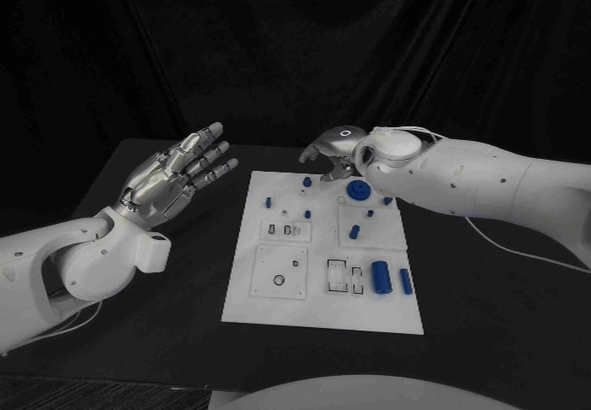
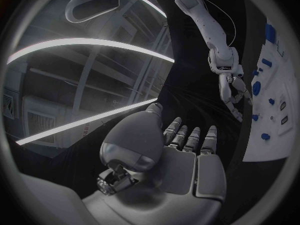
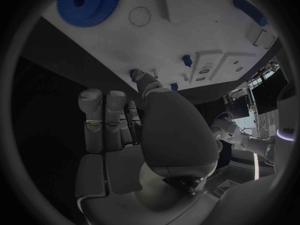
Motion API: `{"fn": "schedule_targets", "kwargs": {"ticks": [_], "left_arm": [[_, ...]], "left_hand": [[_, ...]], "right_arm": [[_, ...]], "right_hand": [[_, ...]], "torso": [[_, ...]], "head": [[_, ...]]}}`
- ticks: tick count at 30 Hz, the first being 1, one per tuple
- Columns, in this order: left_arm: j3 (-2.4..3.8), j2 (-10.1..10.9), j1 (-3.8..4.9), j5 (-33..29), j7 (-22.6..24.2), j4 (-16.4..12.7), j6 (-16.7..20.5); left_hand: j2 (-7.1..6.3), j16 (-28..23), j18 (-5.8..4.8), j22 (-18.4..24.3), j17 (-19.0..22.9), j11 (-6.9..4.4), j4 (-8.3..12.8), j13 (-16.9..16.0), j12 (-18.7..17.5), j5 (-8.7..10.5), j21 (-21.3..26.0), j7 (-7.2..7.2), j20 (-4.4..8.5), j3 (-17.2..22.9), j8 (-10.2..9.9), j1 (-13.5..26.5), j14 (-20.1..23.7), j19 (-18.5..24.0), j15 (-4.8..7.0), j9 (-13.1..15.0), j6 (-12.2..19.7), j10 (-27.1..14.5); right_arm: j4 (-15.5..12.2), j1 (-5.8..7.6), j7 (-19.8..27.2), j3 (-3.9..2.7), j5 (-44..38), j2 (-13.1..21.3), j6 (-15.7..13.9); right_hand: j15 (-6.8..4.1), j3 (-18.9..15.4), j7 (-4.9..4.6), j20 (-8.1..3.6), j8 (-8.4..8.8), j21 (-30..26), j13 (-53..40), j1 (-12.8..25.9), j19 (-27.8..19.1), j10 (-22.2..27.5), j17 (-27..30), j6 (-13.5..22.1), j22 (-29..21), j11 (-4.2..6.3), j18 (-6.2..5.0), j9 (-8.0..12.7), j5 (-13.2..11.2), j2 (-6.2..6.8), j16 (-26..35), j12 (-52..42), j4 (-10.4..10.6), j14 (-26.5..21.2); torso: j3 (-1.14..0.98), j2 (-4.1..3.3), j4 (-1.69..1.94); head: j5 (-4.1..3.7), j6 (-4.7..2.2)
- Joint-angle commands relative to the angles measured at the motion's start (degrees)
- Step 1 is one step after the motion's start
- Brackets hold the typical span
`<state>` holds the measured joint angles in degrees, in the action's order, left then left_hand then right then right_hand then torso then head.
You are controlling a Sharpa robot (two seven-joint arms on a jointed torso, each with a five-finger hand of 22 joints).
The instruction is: Assemble the parts on the task board
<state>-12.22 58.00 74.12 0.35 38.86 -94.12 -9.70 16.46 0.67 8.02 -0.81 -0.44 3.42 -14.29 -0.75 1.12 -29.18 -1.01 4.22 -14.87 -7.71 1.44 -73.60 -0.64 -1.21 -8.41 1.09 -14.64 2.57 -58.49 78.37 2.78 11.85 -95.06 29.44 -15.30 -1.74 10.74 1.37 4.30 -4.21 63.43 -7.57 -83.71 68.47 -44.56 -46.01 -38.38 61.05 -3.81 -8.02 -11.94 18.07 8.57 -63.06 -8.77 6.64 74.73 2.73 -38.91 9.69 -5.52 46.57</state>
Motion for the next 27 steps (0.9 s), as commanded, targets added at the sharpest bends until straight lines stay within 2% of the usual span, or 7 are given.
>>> {"fn": "schedule_targets", "kwargs": {"ticks": [1, 5, 6, 7, 9, 13, 27], "left_arm": [[0.05, 0.0, -0.04, 0.0, 1.2, 0.1, -0.5], [0.05, -0.1, -0.04, 0.0, 1.1, 0.3, -0.5], [0.05, -0.1, -0.04, 0.0, 1.1, 0.3, -0.5], [0.05, -0.1, -0.04, 0.0, 1.1, 0.4, -0.5], [0.05, -0.1, -0.05, 0.0, 1.1, 0.4, -0.7], [0.04, -0.4, -0.06, 0.0, 1.0, 0.6, -1.0], [0.04, -0.9, -0.08, 0.0, 0.5, 1.1, -1.4]], "left_hand": [[-0.04, 0.9, 2.22, -0.1, -0.1, 0.72, 0.5, -0.3, 1.2, -1.12, -0.6, 0.23, -0.51, 2.5, 0.6, -0.8, -0.2, -0.6, -0.41, 0.9, -0.1, 0.1], [-0.05, 1.0, 2.22, -0.2, -0.2, 0.61, 0.5, -0.3, 1.2, -1.23, -0.6, 0.23, -0.55, 2.6, 0.6, -0.9, -0.2, -0.6, -0.55, 0.9, -0.1, 0.0], [-0.05, 1.0, 2.22, -0.2, -0.2, 0.61, 0.5, -0.3, 1.2, -1.23, -0.6, 0.23, -0.55, 2.6, 0.6, -0.9, -0.2, -0.6, -0.55, 0.9, -0.1, 0.0], [-0.05, 1.0, 2.22, -0.2, -0.2, 0.6, 0.6, -0.3, 1.2, -1.27, -0.7, 0.22, -0.57, 2.7, 0.6, -0.9, -0.2, -0.6, -0.62, 0.9, -0.1, 0.0], [-0.04, 1.1, 2.21, -0.2, -0.2, 0.58, 0.6, -0.3, 1.2, -1.32, -0.7, 0.23, -0.6, 2.8, 0.6, -1.0, -0.3, -0.6, -0.73, 0.9, -0.1, 0.0], [-0.01, 1.4, 2.17, -0.2, -0.3, 0.6, 0.7, -0.3, 1.3, -1.51, -0.7, 0.3, -0.69, 3.1, 0.6, -1.2, -0.4, -0.6, -0.98, 0.9, -0.2, 0.0], [-0.07, 1.8, 2.11, -0.2, -0.4, 0.55, 0.8, -0.4, 1.7, -1.76, -0.7, 0.67, -0.76, 3.5, 0.8, -1.4, -0.6, -0.7, -1.16, 1.0, -0.9, 0.2]], "right_arm": [[-4.2, 1.25, -1.3, -0.07, 2.5, 3.7, -6.0], [-7.4, 1.93, -1.2, -0.07, 3.5, 7.4, -6.8], [-7.8, 2.0, -1.2, -0.07, 3.7, 8.0, -6.9], [-8.3, 2.04, -1.2, -0.06, 3.9, 8.8, -7.0], [-9.0, 1.95, -1.2, -0.06, 4.2, 9.9, -7.3], [-10.0, 1.0, -1.9, -0.05, 4.6, 11.9, -7.1], [-8.9, -2.5, -5.0, -0.04, 5.1, 13.2, -1.3]], "right_hand": [[0.06, -0.6, -1.65, 0.38, -1.46, -1.9, -2.8, -0.9, -0.5, -7.1, -0.5, -3.3, -0.9, 0.15, 0.09, -0.4, -2.0, -2.0, -1.0, -5.5, 0.5, 0.1], [-1.4, -2.8, -3.9, -0.79, -3.45, -9.2, -19.2, 0.0, -4.5, -12.5, 1.8, -8.6, -7.3, 2.36, -1.49, -1.2, -6.2, -2.15, 0.5, -28.7, 0.1, -1.1], [-2.17, -4.0, -4.22, -2.07, -3.49, -11.3, -49.7, 1.2, -3.5, -5.9, 2.4, -9.6, -8.2, 3.56, -1.37, -1.7, -7.0, -3.93, 0.8, -60.0, 0.9, -0.9], [-2.17, -4.3, -4.41, -1.89, -3.79, -11.4, -54.7, 1.5, -3.3, -12.3, 1.7, -10.0, -8.2, 3.64, -1.44, -1.9, -7.3, -3.76, 0.3, -63.9, 1.2, -0.7], [-2.42, -5.8, -4.99, -2.01, -5.45, 0.6, -77.8, 4.7, 5.3, -39.8, -25.6, -11.7, 3.4, 4.59, 1.16, -3.1, -8.3, -3.35, -17.1, -79.1, 3.2, 9.5], [-3.07, -6.4, -4.33, -2.62, -6.34, 13.7, -82.4, 7.5, 13.0, -45.4, -43.5, -11.1, 16.2, 5.51, 4.12, -4.1, -7.9, -2.58, -26.7, -81.2, 6.4, 15.1], [-2.41, -5.7, -5.9, -2.23, -3.54, 18.9, -82.4, 9.1, 16.0, -45.4, -44.0, -7.4, 21.6, 4.46, 5.46, -2.4, -7.1, -0.75, -26.9, -81.2, 9.8, 15.3]], "torso": [[0.0, 0.06, -0.01], [0.03, 0.16, -0.1], [0.05, 0.23, -0.19], [0.07, 0.22, -0.22], [0.08, 0.22, -0.32], [0.16, 0.29, -0.28], [0.09, 0.63, -0.83]], "head": [[-0.02, -0.03], [-0.11, 0.02], [0.03, 0.11], [0.1, 0.13], [0.31, 0.09], [0.23, 0.06], [0.48, 0.49]]}}
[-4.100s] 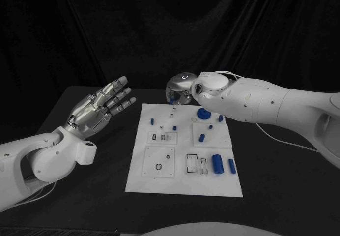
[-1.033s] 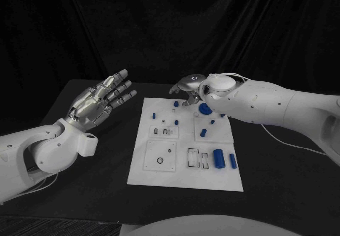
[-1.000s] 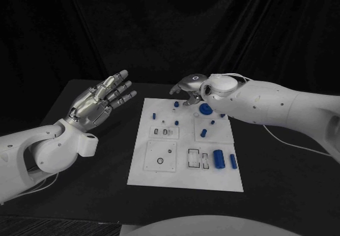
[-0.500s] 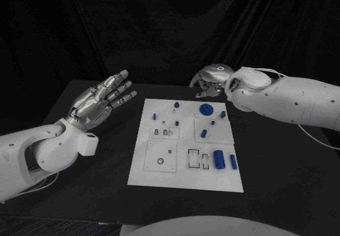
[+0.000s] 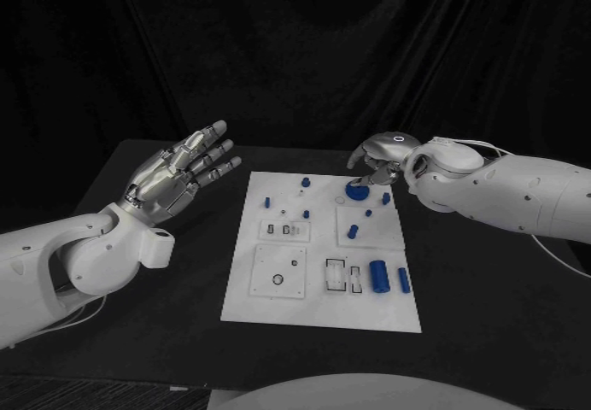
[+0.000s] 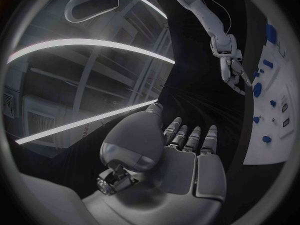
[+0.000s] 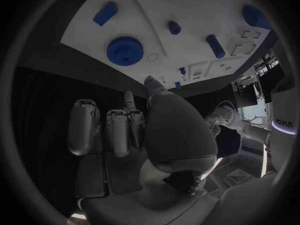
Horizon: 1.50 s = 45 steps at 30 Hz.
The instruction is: Assemble the parts on the task board
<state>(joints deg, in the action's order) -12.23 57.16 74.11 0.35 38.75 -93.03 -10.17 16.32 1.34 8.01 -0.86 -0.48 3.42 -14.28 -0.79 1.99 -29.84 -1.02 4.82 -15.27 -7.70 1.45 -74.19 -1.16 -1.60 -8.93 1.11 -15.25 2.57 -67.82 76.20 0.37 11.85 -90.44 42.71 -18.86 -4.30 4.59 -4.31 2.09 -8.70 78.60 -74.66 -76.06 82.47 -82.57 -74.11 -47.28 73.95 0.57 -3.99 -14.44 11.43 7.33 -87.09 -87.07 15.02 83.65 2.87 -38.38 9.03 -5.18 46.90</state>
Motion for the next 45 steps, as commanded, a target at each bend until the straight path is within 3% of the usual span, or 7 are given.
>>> {"fn": "schedule_targets", "kwargs": {"ticks": [1, 5, 7, 14, 23, 39, 45], "left_arm": [[0.06, -0.1, -0.07, 0.0, 0.6, 0.0, -1.0], [0.06, 0.0, -0.07, 0.0, 0.6, -0.1, -1.1], [0.06, 0.0, -0.08, 0.0, 0.6, -0.1, -1.1], [0.06, 0.0, -0.08, 0.0, 0.5, -0.1, -1.1], [0.06, 0.1, -0.08, 0.0, 0.5, -0.1, -1.2], [0.05, 0.0, -0.11, 0.0, 0.4, 0.1, -1.5], [0.05, -0.1, -0.13, 0.0, 0.4, 0.2, -1.6]], "left_hand": [[0.05, 1.1, 2.12, -0.1, -0.4, 0.6, 0.8, -0.4, 0.8, -1.11, -0.7, 0.09, -0.36, 3.6, 0.8, -0.8, -0.1, -0.3, -0.65, 1.0, -0.3, 0.2], [0.02, 1.2, 2.11, -0.1, -0.4, 0.69, 0.8, -0.4, 0.9, -1.13, -0.7, 0.12, -0.36, 3.6, 0.8, -0.9, -0.2, -0.4, -0.66, 1.0, -0.4, 0.2], [0.02, 1.2, 2.11, -0.1, -0.4, 0.69, 0.8, -0.4, 0.9, -1.13, -0.7, 0.12, -0.36, 3.6, 0.8, -0.9, -0.2, -0.4, -0.66, 1.0, -0.4, 0.2], [-0.02, 1.3, 2.1, -0.2, -0.4, 0.77, 0.8, -0.4, 0.9, -1.17, -0.7, 0.17, -0.37, 3.7, 0.8, -0.9, -0.2, -0.4, -0.69, 1.0, -0.4, 0.2], [-0.04, 1.4, 2.1, -0.2, -0.4, 0.81, 0.8, -0.4, 0.9, -1.21, -0.7, 0.19, -0.38, 3.7, 0.8, -0.9, -0.3, -0.4, -0.72, 1.0, -0.4, 0.2], [-0.08, 1.5, 2.08, -0.2, -0.5, 0.87, 0.8, -0.4, 1.0, -1.29, -0.8, 0.24, -0.41, 3.8, 0.8, -1.0, -0.3, -0.4, -0.78, 1.0, -0.4, 0.1], [-0.09, 1.5, 2.08, -0.2, -0.5, 0.89, 0.8, -0.4, 1.0, -1.32, -0.8, 0.26, -0.43, 3.8, 0.8, -1.0, -0.3, -0.5, -0.79, 1.0, -0.4, 0.1]], "right_arm": [[0.5, -0.42, -2.7, -0.05, 0.5, -0.1, 2.4], [1.0, -0.74, -3.0, -0.05, 0.5, -0.3, 2.7], [1.2, -0.88, -3.2, -0.05, 0.5, -0.4, 2.9], [1.6, -1.25, -3.6, -0.04, 0.5, -0.5, 3.3], [3.0, -1.81, -4.0, -0.04, 0.5, -1.1, 4.4], [5.8, -2.88, -3.6, -0.04, 0.5, -2.8, 5.1], [6.5, -3.26, -3.4, -0.05, 0.5, -3.2, 5.2]], "right_hand": [[0.16, 0.4, -0.22, -0.02, 0.96, 3.7, -15.3, 1.4, 2.0, -7.4, -15.9, 1.5, 8.6, 0.07, 1.41, 0.1, -0.4, 0.48, -2.9, -2.9, 1.4, 6.3], [0.2, 0.5, -0.31, 0.03, 0.92, 3.5, -15.3, 1.4, 1.8, -7.4, -15.9, 1.3, 8.5, 0.01, 1.35, 0.2, -0.4, 0.41, -2.9, -2.9, 1.3, 6.3], [0.31, 0.7, -0.44, 0.14, 0.89, 3.5, -15.3, 1.1, 1.8, -7.4, -15.9, 1.0, 8.5, -0.11, 1.35, 0.3, 0.0, 0.24, -2.9, -2.9, 1.2, 6.3], [0.48, 1.2, -0.54, 0.42, 1.62, 3.0, -15.3, 0.2, 1.4, -7.4, -15.9, 1.0, 8.3, -0.24, 1.17, 1.2, 3.5, -0.21, -2.9, -2.9, 0.6, 6.3], [0.65, 1.6, -0.85, 0.58, 2.03, 2.6, -15.3, -0.5, 1.0, -7.4, -15.9, 1.1, 8.1, -0.47, 1.06, 1.7, 5.5, -0.69, -2.9, -2.9, -0.1, 6.3], [1.02, 2.0, -1.31, 0.94, 1.09, 1.5, -15.3, -1.1, 0.3, -7.4, -15.5, -1.9, 7.4, -0.89, 0.77, 1.9, 7.6, -1.23, -2.7, -2.9, -1.2, 6.2], [1.06, 2.5, -1.29, 1.02, 0.59, 1.1, -15.3, -1.4, 0.1, -7.4, -15.2, -3.9, 7.3, -0.89, 0.68, 1.9, 10.4, -1.5, -2.5, -2.9, -2.0, 6.1]], "torso": [[-0.04, 0.09, -0.18], [0.01, 0.03, -0.34], [-0.03, 0.05, -0.17], [-0.05, 0.1, -0.15], [0.02, 0.13, -0.08], [-0.07, 0.08, -0.17], [-0.05, 0.09, -0.16]], "head": [[0.15, 0.19], [0.37, 0.11], [0.25, 0.14], [0.21, 0.39], [0.21, 0.52], [0.24, 0.82], [0.26, 0.97]]}}
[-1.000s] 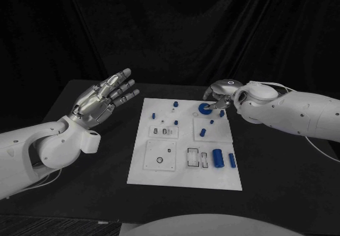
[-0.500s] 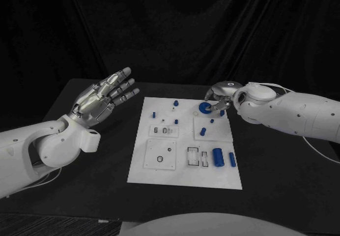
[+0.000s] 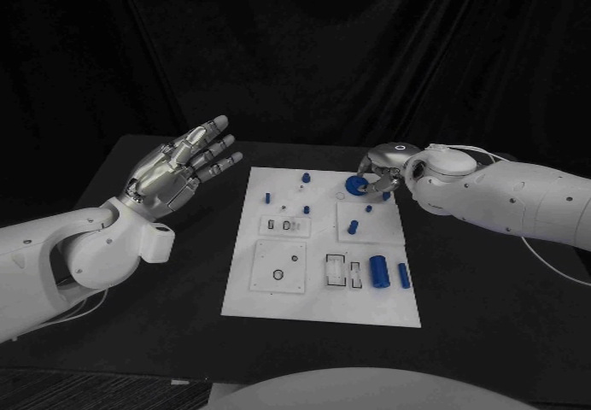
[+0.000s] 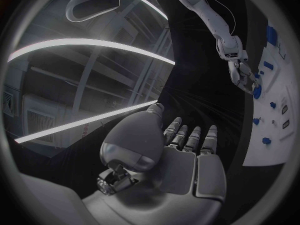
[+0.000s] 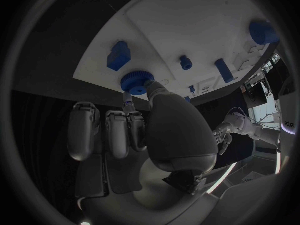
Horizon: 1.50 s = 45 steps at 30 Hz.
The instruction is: Assemble the parts on the task board
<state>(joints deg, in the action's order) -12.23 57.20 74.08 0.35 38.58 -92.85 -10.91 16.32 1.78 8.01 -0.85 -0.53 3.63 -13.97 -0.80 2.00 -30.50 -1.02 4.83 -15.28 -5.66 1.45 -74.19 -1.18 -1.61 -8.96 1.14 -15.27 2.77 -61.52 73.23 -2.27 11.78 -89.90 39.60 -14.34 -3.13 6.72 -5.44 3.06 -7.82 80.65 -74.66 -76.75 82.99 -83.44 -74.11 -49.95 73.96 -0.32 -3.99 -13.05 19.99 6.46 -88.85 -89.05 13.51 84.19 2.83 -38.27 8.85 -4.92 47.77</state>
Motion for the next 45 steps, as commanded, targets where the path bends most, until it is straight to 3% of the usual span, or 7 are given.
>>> {"fn": "schedule_targets", "kwargs": {"ticks": [1, 8, 20, 26, 32, 39, 45], "left_arm": [[0.05, -0.1, -0.1, 0.0, 0.5, 0.0, -0.9], [0.05, -0.2, -0.12, 0.0, 0.4, 0.1, -1.0], [0.05, 0.0, -0.15, 0.0, 0.4, 0.0, -1.1], [0.05, 0.0, -0.15, 0.0, 0.2, 0.0, -1.0], [0.05, -0.1, -0.15, 0.0, 0.0, 0.2, -0.9], [0.05, -0.5, -0.15, 0.0, -0.2, 0.4, -1.0], [0.05, -0.6, -0.15, 0.0, -0.4, 0.6, -1.1]], "left_hand": [[-0.09, 1.0, 2.08, -0.2, -0.4, 0.68, 0.5, -0.4, 1.0, -0.66, -0.8, 0.24, -0.42, 1.8, 0.8, -1.0, -0.3, -0.4, -0.76, 0.9, -0.4, -0.1], [-0.09, 1.0, 2.08, -0.2, -0.4, 0.69, 0.5, -0.4, 1.0, -0.68, -0.8, 0.26, -0.43, 1.8, 0.8, -1.0, -0.3, -0.5, -0.77, 0.9, -0.4, -0.1], [-0.05, 1.1, 2.08, -0.2, -0.4, 0.8, 0.6, -0.4, 1.0, -0.79, -0.9, 0.26, -0.5, 2.0, 0.8, -1.1, -0.3, -0.5, -0.81, 0.9, -0.3, -0.1], [-0.05, 1.1, 2.08, -0.2, -0.4, 0.81, 0.6, -0.4, 1.1, -0.8, -0.9, 0.26, -0.5, 2.0, 0.8, -1.1, -0.3, -0.5, -0.81, 0.9, -0.3, -0.1], [-0.06, 1.1, 2.08, -0.2, -0.4, 0.87, 0.6, -0.4, 1.1, -0.83, -0.9, 0.25, -0.53, 2.1, 0.8, -1.2, -0.3, -0.6, -0.83, 0.9, -0.3, -0.1], [-0.09, 1.2, 2.09, -0.3, -0.4, 0.91, 0.6, -0.4, 1.1, -0.87, -0.9, 0.23, -0.56, 2.1, 0.8, -1.2, -0.3, -0.6, -0.85, 0.9, -0.3, -0.1], [-0.09, 1.2, 2.09, -0.3, -0.4, 0.91, 0.6, -0.4, 1.1, -0.87, -0.9, 0.23, -0.56, 2.1, 0.8, -1.2, -0.3, -0.6, -0.85, 0.9, -0.3, -0.1]], "right_arm": [[0.4, -0.35, -0.6, 0.02, -0.1, -0.2, 0.7], [0.7, -0.52, -0.1, 0.02, -0.1, -0.5, 0.3], [-0.9, -0.39, 0.9, 0.01, 0.5, 0.1, -2.9], [-4.1, 1.43, 0.9, 0.01, 0.9, 0.7, -4.8], [-6.9, 3.49, 0.7, 0.01, 1.5, 0.1, -4.7], [-7.1, 4.15, 0.9, 0.0, 1.7, -2.8, -2.9], [-5.8, 4.2, 1.3, 0.0, 2.3, -5.6, -1.6]], "right_hand": [[-0.12, 0.6, -0.13, 0.04, -0.43, -1.1, -15.3, -0.7, -0.5, -6.6, -15.1, -1.8, 7.3, 0.02, 0.66, 0.4, 2.6, -0.69, -0.7, -1.0, -0.7, 5.6], [-0.38, 1.8, 0.23, -0.15, -1.24, -1.2, -15.3, -1.4, -0.5, -6.6, -15.1, -4.4, 7.3, 0.32, 0.64, -0.1, 6.0, -0.95, -0.6, -1.0, -1.7, 5.6], [-0.58, 2.7, 0.5, -0.34, -2.1, -0.7, -15.3, -2.0, 0.0, -6.6, -15.3, -6.7, 7.9, 0.53, 0.81, -0.8, 7.4, -0.9, -0.8, -1.0, -2.7, 5.6], [-0.6, 2.8, 0.42, -0.38, -2.07, -0.5, -15.3, -1.9, 0.2, -6.6, -15.4, -6.8, 8.1, 0.48, 0.89, -0.9, 7.8, -0.7, -0.8, -1.0, -2.7, 5.7], [-0.55, 2.8, 0.32, -0.38, -1.97, -0.2, -15.3, -1.6, 0.5, -6.6, -15.7, -6.8, 8.4, 0.36, 1.0, -0.9, 8.0, -0.61, -1.0, -1.0, -2.6, 5.7], [-0.46, 2.8, 0.26, -0.34, -1.92, -0.2, -15.3, -1.3, 0.5, -6.6, -15.6, -6.9, 8.4, 0.24, 1.0, -0.9, 7.8, -0.63, -1.0, -1.0, -2.5, 5.7], [-0.43, 2.8, 0.25, -0.32, -1.89, -0.2, -15.3, -1.3, 0.5, -6.6, -15.7, -6.9, 8.4, 0.21, 1.01, -0.9, 7.7, -0.64, -1.0, -1.0, -2.4, 5.7]], "torso": [[-0.01, -0.01, 0.02], [-0.01, -0.01, 0.01], [0.0, -0.02, 0.01], [-0.01, 0.02, 0.0], [0.11, 0.16, -0.07], [0.09, 0.11, 0.22], [0.15, 0.13, 0.14]], "head": [[-0.01, 0.13], [0.03, 0.21], [0.24, -0.03], [0.39, -0.04], [0.25, 0.19], [-0.04, 0.32], [0.0, 0.63]]}}
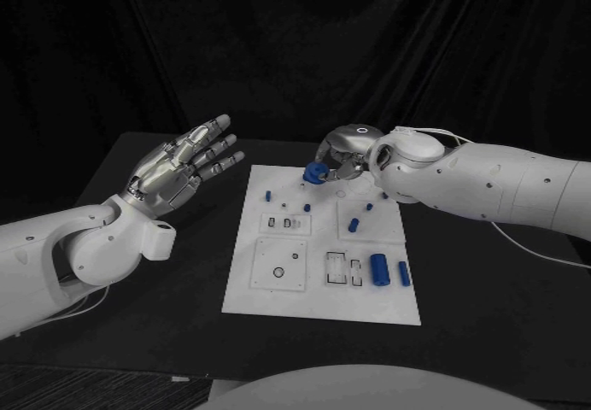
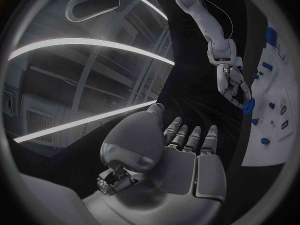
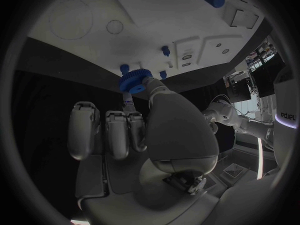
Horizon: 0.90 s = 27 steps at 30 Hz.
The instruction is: Assemble the parts on the task board
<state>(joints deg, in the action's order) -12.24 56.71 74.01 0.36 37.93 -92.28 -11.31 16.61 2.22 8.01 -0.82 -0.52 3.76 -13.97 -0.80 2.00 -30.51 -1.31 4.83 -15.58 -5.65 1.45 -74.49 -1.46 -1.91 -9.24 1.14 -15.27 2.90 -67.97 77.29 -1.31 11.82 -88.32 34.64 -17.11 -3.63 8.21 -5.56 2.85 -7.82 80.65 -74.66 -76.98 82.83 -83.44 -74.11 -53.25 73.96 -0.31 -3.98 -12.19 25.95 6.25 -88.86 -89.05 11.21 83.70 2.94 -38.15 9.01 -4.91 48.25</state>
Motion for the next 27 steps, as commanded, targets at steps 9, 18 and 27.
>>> {"fn": "schedule_targets", "kwargs": {"ticks": [9, 18, 27], "left_arm": [[0.06, -0.3, -0.08, 0.0, 0.0, 0.2, -0.9], [0.06, -0.4, -0.08, 0.0, -0.2, 0.2, -1.0], [0.06, -0.4, -0.08, 0.0, -0.5, 0.2, -1.1]], "left_hand": [[-0.39, 0.7, 2.09, -0.3, -0.4, 0.78, 0.6, -0.4, 1.1, -0.86, -0.6, 0.23, -0.27, 2.1, 0.8, -0.9, 0.0, -0.3, -0.57, 0.9, -0.3, -0.2], [-0.41, 0.8, 2.09, -0.3, -0.5, 0.87, 0.7, -0.4, 1.2, -0.94, -0.6, 0.16, -0.32, 2.2, 0.8, -0.9, -0.1, -0.3, -0.62, 0.9, -0.3, -0.2], [-0.42, 0.8, 2.1, -0.3, -0.5, 0.96, 0.7, -0.5, 1.3, -0.98, -0.7, 0.15, -0.34, 2.2, 0.8, -0.9, -0.1, -0.4, -0.63, 0.9, -0.4, -0.2]], "right_arm": [[3.8, -0.3, 0.7, -0.04, 1.4, -4.3, 3.1], [6.6, -1.19, 1.0, -0.04, 1.6, -6.7, 4.4], [7.8, -1.6, 1.0, -0.04, 1.6, -7.6, 5.1]], "right_hand": [[0.17, 1.4, 0.31, -0.06, -1.77, -0.2, -15.3, -1.1, 0.6, -6.6, -15.7, -3.6, 8.4, 0.06, 0.99, -1.7, 1.5, -0.47, -1.0, -1.0, -0.2, 6.2], [0.32, 1.6, 0.15, 0.05, -1.46, -0.5, -15.3, -1.2, 0.5, -6.6, -15.6, -3.3, 8.2, -0.11, 0.93, -1.7, 1.4, -0.49, -1.0, -1.0, -0.4, 6.2], [0.44, 1.8, -0.01, 0.16, -1.16, -0.8, -15.3, -1.3, 0.3, -6.6, -15.4, -3.0, 8.0, -0.24, 0.85, -1.6, 1.3, -0.51, -0.8, -1.0, -0.5, 6.1]], "torso": [[-0.07, -0.16, 0.17], [-0.07, -0.16, -0.07], [-0.09, -0.18, -0.05]], "head": [[-0.09, 0.21], [0.03, 0.54], [-0.11, 0.74]]}}
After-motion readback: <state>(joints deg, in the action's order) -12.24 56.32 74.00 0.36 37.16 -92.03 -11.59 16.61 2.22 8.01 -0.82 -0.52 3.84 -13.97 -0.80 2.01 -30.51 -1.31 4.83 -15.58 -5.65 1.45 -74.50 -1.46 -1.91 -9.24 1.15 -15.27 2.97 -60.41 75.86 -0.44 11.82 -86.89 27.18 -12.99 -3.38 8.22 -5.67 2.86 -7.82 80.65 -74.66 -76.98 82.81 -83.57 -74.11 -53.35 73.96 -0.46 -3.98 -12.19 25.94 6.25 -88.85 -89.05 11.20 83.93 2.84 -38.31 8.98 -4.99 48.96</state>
